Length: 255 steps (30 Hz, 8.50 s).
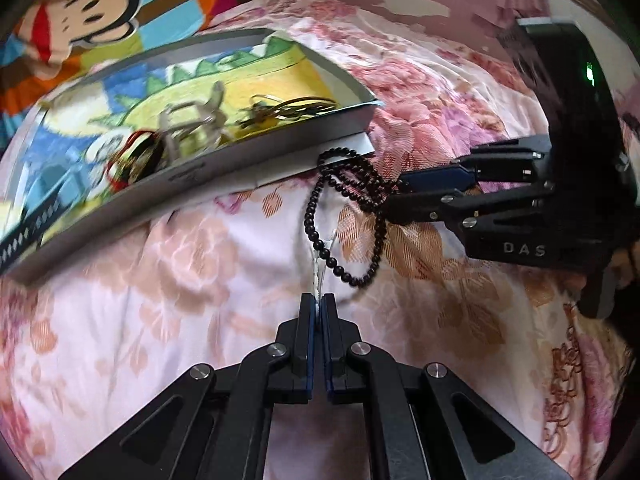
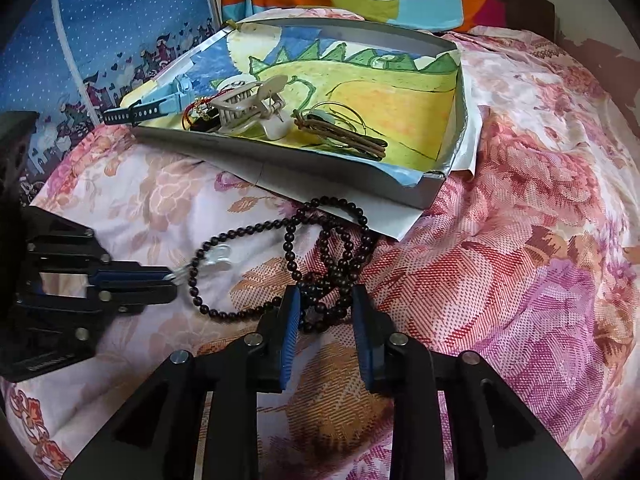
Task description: Organize jewelry
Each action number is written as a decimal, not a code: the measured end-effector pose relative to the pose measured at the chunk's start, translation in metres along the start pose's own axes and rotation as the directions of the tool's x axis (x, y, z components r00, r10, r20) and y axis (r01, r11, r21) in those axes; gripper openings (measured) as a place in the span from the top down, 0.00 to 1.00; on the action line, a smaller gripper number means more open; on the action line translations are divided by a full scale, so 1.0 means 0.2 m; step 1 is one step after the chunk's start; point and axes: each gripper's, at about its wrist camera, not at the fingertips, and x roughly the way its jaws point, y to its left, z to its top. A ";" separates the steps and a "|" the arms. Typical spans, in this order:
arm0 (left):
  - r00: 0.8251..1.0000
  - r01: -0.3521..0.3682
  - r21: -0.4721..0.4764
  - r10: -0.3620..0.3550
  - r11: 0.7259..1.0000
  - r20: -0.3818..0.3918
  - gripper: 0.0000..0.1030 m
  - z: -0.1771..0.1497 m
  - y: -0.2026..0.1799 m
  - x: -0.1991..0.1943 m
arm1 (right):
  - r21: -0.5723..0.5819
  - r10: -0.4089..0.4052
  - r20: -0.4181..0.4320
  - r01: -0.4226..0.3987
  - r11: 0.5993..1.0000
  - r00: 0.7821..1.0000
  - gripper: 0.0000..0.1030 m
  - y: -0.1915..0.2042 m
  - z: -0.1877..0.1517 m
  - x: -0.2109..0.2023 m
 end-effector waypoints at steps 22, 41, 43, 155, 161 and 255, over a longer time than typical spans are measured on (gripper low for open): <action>1.000 -0.025 -0.147 0.024 0.989 -0.011 0.97 -0.13 0.07 -0.28 | 0.042 -0.050 0.227 0.042 0.998 0.973 0.95 0.05 0.06 -0.40; 0.954 -0.168 -0.334 0.238 0.928 0.181 0.97 0.40 0.43 -0.42 | 0.052 -0.059 0.448 0.040 0.998 0.892 0.95 0.07 0.61 -0.57; 0.951 -0.178 -0.349 0.252 0.920 0.179 0.97 0.45 0.47 -0.38 | 0.062 -0.069 0.441 0.047 0.997 0.895 0.95 0.06 0.65 -0.51; 0.764 -0.251 -0.480 0.477 0.840 0.435 0.00 -0.30 0.08 -1.28 | 0.178 -0.131 0.566 0.035 0.983 0.814 0.01 0.39 -0.20 -1.17; 0.748 -0.284 -0.491 0.511 0.824 0.424 0.00 -0.46 0.05 -1.31 | 0.178 -0.142 0.566 0.048 0.983 0.812 0.01 0.47 -0.32 -1.19; 0.758 -0.302 -0.501 0.523 0.811 0.390 0.00 -0.72 0.04 -1.15 | 0.205 -0.179 0.472 0.091 0.975 0.863 0.01 0.50 -0.51 -1.02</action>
